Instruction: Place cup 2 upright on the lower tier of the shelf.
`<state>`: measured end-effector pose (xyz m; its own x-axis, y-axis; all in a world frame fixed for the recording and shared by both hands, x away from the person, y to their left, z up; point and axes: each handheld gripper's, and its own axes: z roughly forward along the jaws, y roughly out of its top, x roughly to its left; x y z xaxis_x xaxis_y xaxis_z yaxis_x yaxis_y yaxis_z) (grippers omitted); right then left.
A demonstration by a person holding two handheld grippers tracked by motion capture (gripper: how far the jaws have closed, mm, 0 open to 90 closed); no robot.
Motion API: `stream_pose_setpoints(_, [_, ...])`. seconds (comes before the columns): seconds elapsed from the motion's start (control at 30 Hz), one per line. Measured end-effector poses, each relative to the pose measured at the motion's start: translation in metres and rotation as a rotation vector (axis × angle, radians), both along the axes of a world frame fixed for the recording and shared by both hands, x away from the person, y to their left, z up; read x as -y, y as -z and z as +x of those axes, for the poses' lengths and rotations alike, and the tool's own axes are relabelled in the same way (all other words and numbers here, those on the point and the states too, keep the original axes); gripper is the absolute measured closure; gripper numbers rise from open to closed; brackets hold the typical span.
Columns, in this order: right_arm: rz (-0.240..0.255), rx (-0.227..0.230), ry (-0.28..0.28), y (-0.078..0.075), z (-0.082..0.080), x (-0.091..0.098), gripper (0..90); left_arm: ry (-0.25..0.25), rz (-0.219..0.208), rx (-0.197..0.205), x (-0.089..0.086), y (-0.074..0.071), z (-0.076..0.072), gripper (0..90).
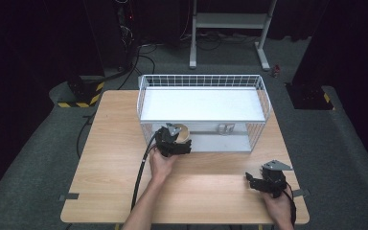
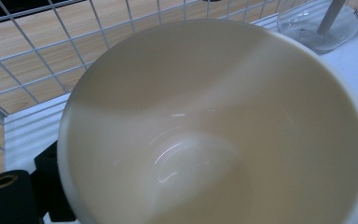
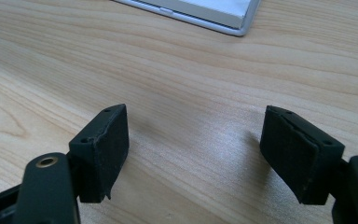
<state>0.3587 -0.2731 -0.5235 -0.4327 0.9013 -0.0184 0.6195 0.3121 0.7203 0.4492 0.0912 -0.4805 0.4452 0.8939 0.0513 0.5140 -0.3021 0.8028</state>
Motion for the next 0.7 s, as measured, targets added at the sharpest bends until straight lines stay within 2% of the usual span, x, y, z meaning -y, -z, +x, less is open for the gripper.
stream_pose_setpoints(0.07, [0.000,0.000,0.000,0.000,0.000,0.000,23.7,0.015,-0.006,-0.004,0.000,0.000,0.001,8.1])
stream_pose_setpoints(0.13, [0.000,0.000,0.000,0.000,0.000,0.000,23.7,0.010,0.016,0.009,-0.001,-0.001,0.000,7.5])
stream_pose_setpoints(0.2, [0.000,0.000,0.000,0.000,0.000,0.000,23.7,-0.029,0.005,0.021,0.001,-0.002,-0.002,6.6])
stream_pose_setpoints(0.33, [0.001,-0.001,0.002,0.000,0.000,0.000,23.7,-0.003,-0.007,0.009,0.000,-0.004,-0.002,2.1])
stream_pose_setpoints(0.4, [0.000,0.000,0.000,0.000,0.000,0.000,23.7,-0.012,0.005,0.003,-0.001,-0.004,-0.004,1.7])
stream_pose_setpoints(0.53, [0.000,0.000,0.000,0.000,0.000,0.000,23.7,-0.010,0.000,-0.006,-0.002,-0.004,-0.006,1.3])
stream_pose_setpoints(0.67, [0.000,0.000,0.000,0.000,0.000,0.000,23.7,-0.014,-0.007,-0.014,-0.006,-0.003,-0.008,1.1])
stream_pose_setpoints(0.7, [0.000,0.000,0.000,0.000,0.000,0.000,23.7,-0.022,-0.022,-0.021,-0.006,-0.003,-0.010,1.1])
